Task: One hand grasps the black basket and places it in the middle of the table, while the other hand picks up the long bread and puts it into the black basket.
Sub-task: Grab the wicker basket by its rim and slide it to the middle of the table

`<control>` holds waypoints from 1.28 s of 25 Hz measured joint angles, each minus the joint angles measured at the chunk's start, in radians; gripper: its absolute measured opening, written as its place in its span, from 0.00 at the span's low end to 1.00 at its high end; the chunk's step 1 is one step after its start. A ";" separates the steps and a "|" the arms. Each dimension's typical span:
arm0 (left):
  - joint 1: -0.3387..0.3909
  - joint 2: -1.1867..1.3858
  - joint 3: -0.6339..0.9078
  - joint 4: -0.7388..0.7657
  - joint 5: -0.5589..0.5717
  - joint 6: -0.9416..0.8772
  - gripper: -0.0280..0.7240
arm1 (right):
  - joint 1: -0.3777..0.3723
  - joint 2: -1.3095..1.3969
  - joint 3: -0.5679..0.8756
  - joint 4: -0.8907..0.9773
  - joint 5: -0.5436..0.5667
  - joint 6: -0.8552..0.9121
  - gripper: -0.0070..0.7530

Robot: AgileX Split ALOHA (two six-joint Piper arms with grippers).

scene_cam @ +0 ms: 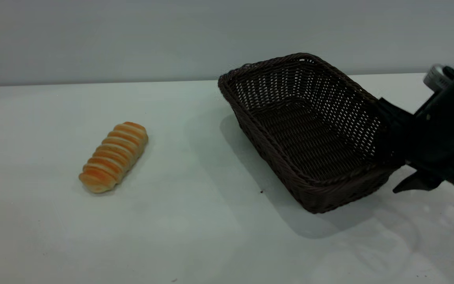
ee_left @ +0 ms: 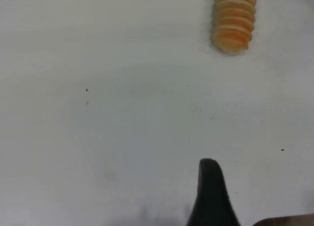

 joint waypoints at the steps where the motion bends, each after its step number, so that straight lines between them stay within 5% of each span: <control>1: 0.000 0.000 0.000 0.000 0.000 0.000 0.77 | 0.000 0.007 -0.002 0.013 -0.016 0.001 0.46; 7: 0.000 0.000 0.000 0.000 0.000 0.000 0.77 | 0.001 0.010 -0.007 0.039 -0.046 0.014 0.14; 14: 0.000 0.000 0.044 -0.001 -0.010 -0.001 0.77 | 0.000 -0.093 -0.002 -0.047 -0.016 -0.181 0.14; 22: 0.000 0.000 0.064 -0.007 -0.042 -0.001 0.77 | 0.001 -0.122 -0.050 -0.113 0.216 -0.517 0.14; 32: 0.000 0.000 0.065 -0.011 -0.040 -0.001 0.77 | 0.001 0.025 -0.250 -0.125 0.428 -0.656 0.13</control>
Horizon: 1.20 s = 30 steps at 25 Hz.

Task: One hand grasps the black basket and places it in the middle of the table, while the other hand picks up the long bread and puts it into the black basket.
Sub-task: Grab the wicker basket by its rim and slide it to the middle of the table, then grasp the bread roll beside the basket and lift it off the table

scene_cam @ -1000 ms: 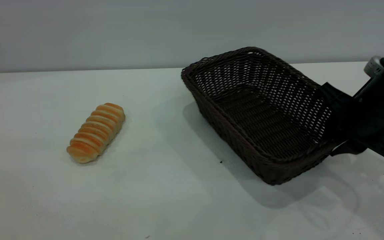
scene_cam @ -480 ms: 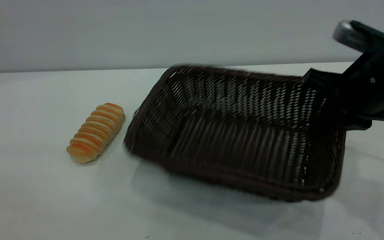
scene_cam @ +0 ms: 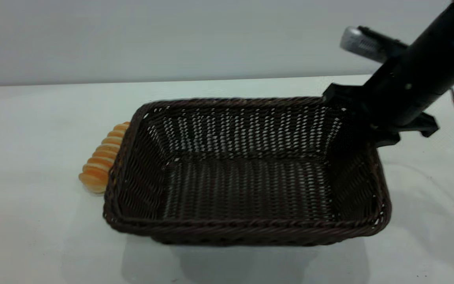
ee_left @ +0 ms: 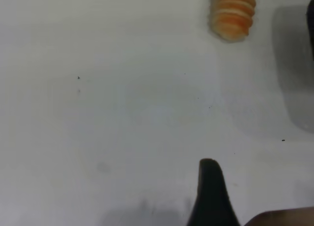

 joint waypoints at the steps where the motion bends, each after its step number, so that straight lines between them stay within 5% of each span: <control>1: 0.000 0.000 0.000 0.000 0.000 0.000 0.77 | 0.000 0.018 -0.018 -0.001 0.012 -0.004 0.13; 9: 0.000 0.000 0.000 0.001 0.002 0.002 0.77 | 0.000 0.061 -0.051 -0.004 0.013 -0.019 0.20; 15: 0.000 0.000 -0.026 0.001 0.029 0.002 0.77 | -0.002 0.057 -0.054 -0.008 0.052 -0.019 0.51; 21: 0.000 0.000 -0.122 0.011 0.063 0.001 0.77 | -0.033 -0.008 -0.131 -0.087 0.217 -0.018 0.76; 30: 0.000 0.203 -0.191 0.015 0.089 0.002 0.77 | -0.087 -0.231 -0.179 -0.436 0.462 0.125 0.77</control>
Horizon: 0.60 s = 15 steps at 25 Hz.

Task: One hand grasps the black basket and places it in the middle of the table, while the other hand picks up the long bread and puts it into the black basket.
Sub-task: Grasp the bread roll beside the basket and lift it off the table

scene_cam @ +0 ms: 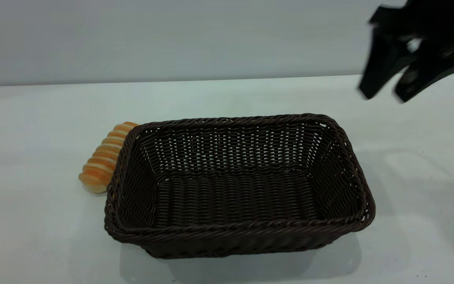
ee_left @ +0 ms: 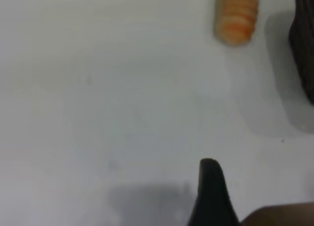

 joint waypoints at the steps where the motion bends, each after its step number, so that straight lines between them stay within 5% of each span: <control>1: 0.000 0.044 -0.016 0.000 -0.001 0.002 0.77 | 0.000 -0.030 0.000 -0.031 0.032 0.029 0.77; 6: 0.000 0.340 -0.141 0.032 -0.032 0.017 0.77 | 0.050 -0.170 0.005 -0.167 0.163 0.126 0.77; 15: 0.000 0.902 -0.334 0.020 -0.291 0.189 0.77 | 0.189 -0.410 0.140 -0.193 0.179 0.179 0.77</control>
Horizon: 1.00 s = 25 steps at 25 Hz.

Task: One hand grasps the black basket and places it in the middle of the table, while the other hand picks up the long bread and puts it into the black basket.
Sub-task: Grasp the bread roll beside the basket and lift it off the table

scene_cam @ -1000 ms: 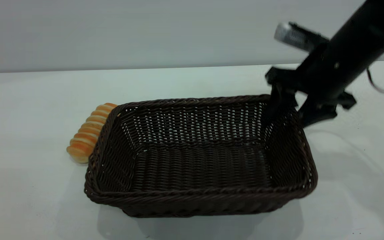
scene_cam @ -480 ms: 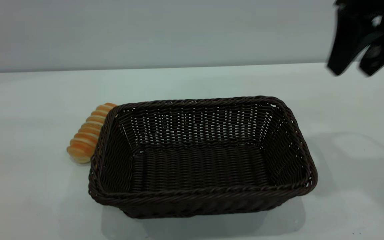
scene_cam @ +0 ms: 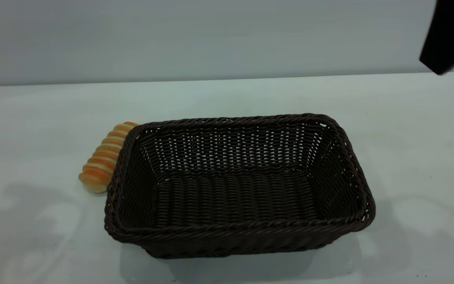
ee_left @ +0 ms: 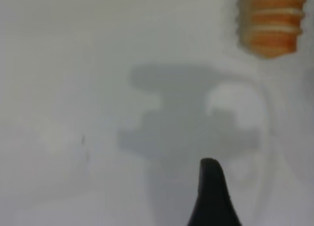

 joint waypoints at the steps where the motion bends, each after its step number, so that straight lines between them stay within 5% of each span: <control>1: 0.000 0.056 -0.021 -0.016 -0.024 0.048 0.77 | 0.005 -0.020 0.011 0.000 0.001 0.002 0.77; 14: -0.016 0.506 -0.203 -0.418 -0.240 0.679 0.77 | 0.007 -0.090 0.059 -0.003 0.008 0.017 0.77; 25: -0.016 0.692 -0.233 -0.511 -0.336 0.754 0.74 | 0.007 -0.090 0.059 -0.002 -0.005 0.025 0.77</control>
